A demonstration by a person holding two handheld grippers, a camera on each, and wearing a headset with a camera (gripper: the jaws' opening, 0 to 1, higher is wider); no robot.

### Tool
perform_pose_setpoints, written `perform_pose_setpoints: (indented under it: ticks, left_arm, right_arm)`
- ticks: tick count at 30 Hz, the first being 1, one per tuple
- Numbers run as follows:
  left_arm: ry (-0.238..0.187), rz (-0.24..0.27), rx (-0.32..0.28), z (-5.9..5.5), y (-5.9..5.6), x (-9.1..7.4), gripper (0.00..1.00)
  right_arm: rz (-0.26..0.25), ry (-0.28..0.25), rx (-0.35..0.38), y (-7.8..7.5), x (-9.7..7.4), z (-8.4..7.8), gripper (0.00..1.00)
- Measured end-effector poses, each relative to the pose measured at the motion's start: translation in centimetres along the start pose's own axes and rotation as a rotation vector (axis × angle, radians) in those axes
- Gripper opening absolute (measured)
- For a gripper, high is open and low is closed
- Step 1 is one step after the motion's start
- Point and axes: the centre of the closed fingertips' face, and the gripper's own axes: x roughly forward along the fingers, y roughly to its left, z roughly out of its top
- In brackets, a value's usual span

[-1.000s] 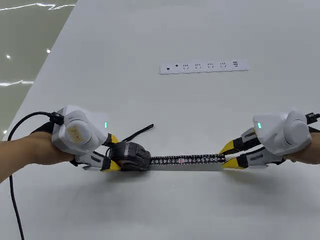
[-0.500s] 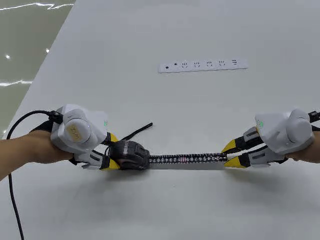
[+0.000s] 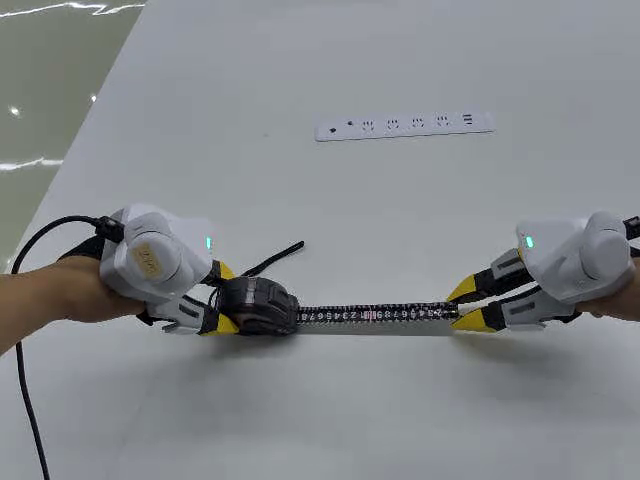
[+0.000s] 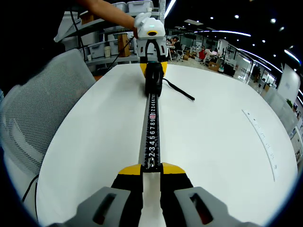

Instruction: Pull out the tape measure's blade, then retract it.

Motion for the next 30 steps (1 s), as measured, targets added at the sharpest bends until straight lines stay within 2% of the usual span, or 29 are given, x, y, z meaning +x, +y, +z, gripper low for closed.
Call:
perform_pose_setpoints:
  ticks: [30]
  left_arm:
    - [0.004, -0.001, 0.0, 0.0, 0.0, 0.0, 0.25]
  right_arm:
    - [-0.003, 0.016, 0.004, 0.0, -1.3, -1.0, 0.12]
